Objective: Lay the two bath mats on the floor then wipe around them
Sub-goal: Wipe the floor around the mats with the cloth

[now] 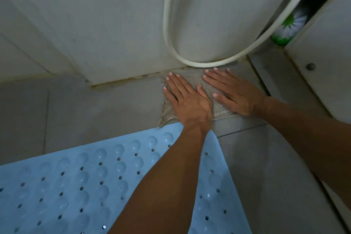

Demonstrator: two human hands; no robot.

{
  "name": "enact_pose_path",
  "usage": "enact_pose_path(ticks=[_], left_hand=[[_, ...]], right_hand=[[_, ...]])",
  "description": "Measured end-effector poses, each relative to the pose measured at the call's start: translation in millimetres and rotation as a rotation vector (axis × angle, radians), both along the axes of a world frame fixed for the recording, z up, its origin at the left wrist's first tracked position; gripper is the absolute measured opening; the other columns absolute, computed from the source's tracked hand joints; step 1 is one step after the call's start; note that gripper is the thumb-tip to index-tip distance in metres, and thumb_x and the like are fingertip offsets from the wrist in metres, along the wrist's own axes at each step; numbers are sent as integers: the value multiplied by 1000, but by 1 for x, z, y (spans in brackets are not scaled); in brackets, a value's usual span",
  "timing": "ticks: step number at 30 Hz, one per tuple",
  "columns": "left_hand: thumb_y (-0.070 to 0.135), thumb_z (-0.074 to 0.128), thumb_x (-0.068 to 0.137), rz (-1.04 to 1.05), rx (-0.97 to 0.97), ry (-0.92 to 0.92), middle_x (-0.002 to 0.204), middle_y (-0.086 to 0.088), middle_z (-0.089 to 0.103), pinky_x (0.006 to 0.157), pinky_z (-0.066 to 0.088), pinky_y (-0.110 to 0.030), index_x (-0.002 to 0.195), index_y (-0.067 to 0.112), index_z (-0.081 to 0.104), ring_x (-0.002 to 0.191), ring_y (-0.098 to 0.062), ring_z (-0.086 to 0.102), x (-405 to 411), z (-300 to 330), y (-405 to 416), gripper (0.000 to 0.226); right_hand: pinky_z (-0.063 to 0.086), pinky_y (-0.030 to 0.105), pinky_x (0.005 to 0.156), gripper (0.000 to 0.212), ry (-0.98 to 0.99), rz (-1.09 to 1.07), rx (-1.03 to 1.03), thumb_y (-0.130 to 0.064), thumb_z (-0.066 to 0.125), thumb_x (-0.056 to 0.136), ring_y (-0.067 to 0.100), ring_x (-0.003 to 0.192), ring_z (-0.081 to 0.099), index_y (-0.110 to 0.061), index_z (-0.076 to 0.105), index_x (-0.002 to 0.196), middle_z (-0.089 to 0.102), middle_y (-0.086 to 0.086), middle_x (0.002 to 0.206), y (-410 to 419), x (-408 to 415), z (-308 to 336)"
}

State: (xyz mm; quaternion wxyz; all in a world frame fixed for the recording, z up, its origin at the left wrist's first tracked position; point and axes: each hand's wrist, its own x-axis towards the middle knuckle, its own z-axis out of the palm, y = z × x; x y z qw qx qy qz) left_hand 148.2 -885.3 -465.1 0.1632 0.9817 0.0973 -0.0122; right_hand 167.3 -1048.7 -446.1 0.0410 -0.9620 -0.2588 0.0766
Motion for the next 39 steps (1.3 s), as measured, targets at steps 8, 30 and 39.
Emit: enact_pose_path(ticks=[8,30,39], left_hand=[[39,17,101,-92,3,-29,160,-24,-3,119,-2,-53,151,-5,2,149,-36,-4,-11,-1,-45,68],[37,17,101,-337,-21,-23,159,-26,-8,121,-3,-47,152,-3,2,148,-37,-8,-253,3,-70,66],[37,15,101,-408,29,12,159,-26,-4,121,0,-49,152,-1,5,149,-36,-6,-355,6,-76,65]], right_hand=[[1,39,125,62,-6,-81,-107,-47,12,104,14,154,-5,-19,7,160,0,-1,167,-38,-19,4],[9,42,125,62,16,-358,-58,-44,14,105,13,154,-6,-17,4,160,-1,-1,167,-59,-300,-1],[14,42,124,62,-8,-441,-4,-42,27,104,12,154,0,-19,10,160,4,-2,167,-65,-414,-2]])
